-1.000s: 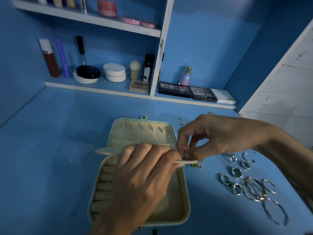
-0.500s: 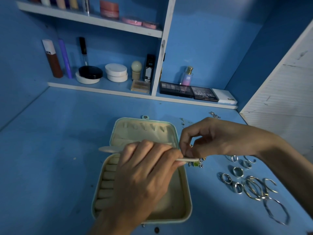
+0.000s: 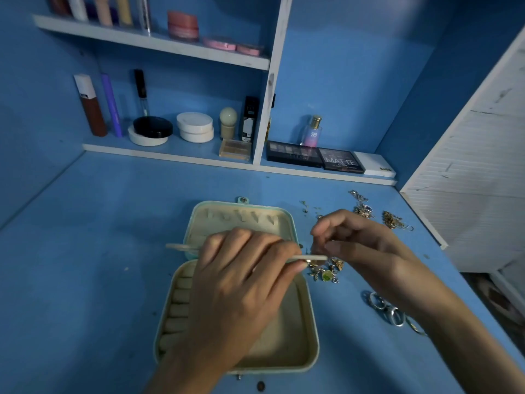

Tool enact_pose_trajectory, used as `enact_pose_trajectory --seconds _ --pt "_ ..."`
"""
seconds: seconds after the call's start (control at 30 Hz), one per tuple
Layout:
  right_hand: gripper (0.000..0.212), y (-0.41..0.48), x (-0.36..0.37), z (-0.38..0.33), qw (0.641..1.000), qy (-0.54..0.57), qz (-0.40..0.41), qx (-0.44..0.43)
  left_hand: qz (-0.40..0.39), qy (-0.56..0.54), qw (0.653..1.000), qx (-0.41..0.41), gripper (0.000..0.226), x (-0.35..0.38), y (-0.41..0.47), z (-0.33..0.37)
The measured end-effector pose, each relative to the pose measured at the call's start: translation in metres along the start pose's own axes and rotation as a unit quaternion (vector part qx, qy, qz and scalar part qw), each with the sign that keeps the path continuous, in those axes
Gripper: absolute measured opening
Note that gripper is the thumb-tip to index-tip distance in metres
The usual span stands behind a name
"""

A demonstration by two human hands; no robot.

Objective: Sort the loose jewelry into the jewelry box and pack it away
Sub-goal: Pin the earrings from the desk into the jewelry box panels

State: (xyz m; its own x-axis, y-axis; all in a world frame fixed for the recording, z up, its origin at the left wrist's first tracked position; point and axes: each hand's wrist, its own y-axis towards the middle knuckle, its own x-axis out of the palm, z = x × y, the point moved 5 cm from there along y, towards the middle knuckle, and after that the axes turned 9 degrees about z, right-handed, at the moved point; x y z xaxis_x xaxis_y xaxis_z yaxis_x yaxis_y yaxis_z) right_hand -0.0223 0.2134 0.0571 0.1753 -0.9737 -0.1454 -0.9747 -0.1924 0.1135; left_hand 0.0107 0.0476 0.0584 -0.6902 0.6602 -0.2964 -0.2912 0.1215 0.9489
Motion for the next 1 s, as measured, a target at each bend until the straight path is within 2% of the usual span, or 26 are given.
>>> enact_pose_trajectory --seconds 0.07,0.13,0.23,0.3,0.4,0.53,0.83,1.0 --pt "0.019 -0.003 -0.001 0.008 0.998 0.03 0.048 -0.022 -0.008 -0.003 1.0 0.0 0.015 0.002 0.004 -0.002" --pt "0.02 -0.005 -0.005 0.018 0.991 0.002 0.125 -0.04 -0.021 -0.005 1.0 -0.004 0.016 0.006 0.009 -0.007" --pt "0.02 -0.007 -0.02 0.032 0.948 -0.182 0.249 -0.077 -0.048 0.001 0.999 -0.018 0.022 0.014 0.017 -0.013" --pt "0.019 -0.01 -0.027 0.04 0.902 -0.311 0.279 -0.112 -0.057 0.009 0.998 -0.021 0.022 0.019 0.021 -0.016" --pt "0.02 -0.016 -0.029 0.049 0.857 -0.4 0.285 -0.155 -0.058 0.025 0.998 -0.022 0.023 0.025 0.024 -0.02" --pt "0.024 -0.027 -0.023 0.051 0.821 -0.444 0.285 -0.218 -0.03 0.056 0.997 -0.034 0.023 0.023 0.018 -0.021" --pt "0.025 -0.033 -0.012 0.055 0.78 -0.53 0.258 -0.211 -0.025 0.038 0.997 -0.057 0.03 0.021 0.012 -0.025" --pt "0.023 -0.033 -0.011 0.056 0.779 -0.542 0.247 -0.196 -0.021 0.038 0.997 -0.064 0.03 0.023 0.013 -0.028"
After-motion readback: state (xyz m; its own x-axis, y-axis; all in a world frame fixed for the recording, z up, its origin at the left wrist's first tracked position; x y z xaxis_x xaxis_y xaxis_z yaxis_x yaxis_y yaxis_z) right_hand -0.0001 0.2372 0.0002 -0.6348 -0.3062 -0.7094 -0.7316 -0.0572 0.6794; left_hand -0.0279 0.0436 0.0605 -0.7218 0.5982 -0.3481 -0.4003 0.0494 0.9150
